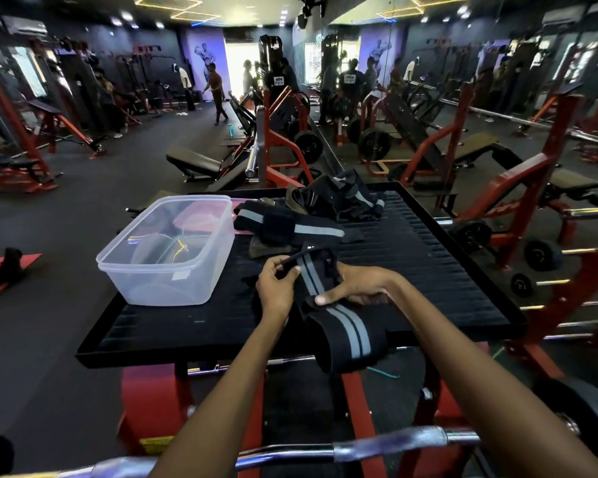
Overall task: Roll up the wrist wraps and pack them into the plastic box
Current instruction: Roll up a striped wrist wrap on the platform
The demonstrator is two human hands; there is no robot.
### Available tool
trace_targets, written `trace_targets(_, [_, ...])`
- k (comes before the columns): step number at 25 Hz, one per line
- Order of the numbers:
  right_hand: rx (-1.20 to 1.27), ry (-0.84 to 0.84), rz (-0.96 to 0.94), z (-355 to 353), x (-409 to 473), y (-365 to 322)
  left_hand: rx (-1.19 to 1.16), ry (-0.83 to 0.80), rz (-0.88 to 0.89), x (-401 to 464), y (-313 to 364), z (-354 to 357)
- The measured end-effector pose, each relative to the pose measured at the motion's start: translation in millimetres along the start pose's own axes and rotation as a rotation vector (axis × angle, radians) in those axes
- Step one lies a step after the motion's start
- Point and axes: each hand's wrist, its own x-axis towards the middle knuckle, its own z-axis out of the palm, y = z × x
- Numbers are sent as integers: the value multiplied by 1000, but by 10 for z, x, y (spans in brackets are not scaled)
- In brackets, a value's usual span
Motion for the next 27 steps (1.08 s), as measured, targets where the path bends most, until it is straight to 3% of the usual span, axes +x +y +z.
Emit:
trace_targets(1, [55, 16, 1, 2, -23, 3, 5, 2, 11, 0, -8, 0])
trace_targets(3, [100, 278, -48, 73, -59, -15, 33, 9, 37, -2, 11, 5])
trace_targets(5, [-38, 672, -82, 209, -74, -37, 62, 35, 43, -9, 19, -1])
trace_targets(7, [-218, 842, -269, 340, -53, -31, 88, 37, 58, -29, 15, -12])
trace_targets(9, [-326, 678, -354, 431, -86, -66, 115, 24, 75, -47, 25, -18])
trace_targets(12, [-518, 378, -189, 443, -170, -107, 193, 0, 126, -56, 47, -21])
trace_targets(14, [-405, 351, -269, 435, -301, -154, 213, -6, 162, -60, 59, -21])
trace_targets(17, [-35, 194, -324, 400, -603, -131, 192, 2, 159, -66, 56, -20])
trace_targets(18, [10, 130, -288, 402, -708, -122, 178, -5, 154, -67, 47, -18])
trace_targets(20, [-123, 91, -192, 413, -843, -17, 155, -33, 154, -83, 48, -15])
trace_targets(22, [-45, 232, -174, 449, -857, 32, 146, -56, 160, -77, 52, -14])
trace_targets(24, [197, 538, -227, 481, -746, 35, 143, -70, 159, -81, 69, -27])
trace_targets(27, [93, 1013, -256, 341, -404, 124, 124, -83, 158, -75, 80, -42])
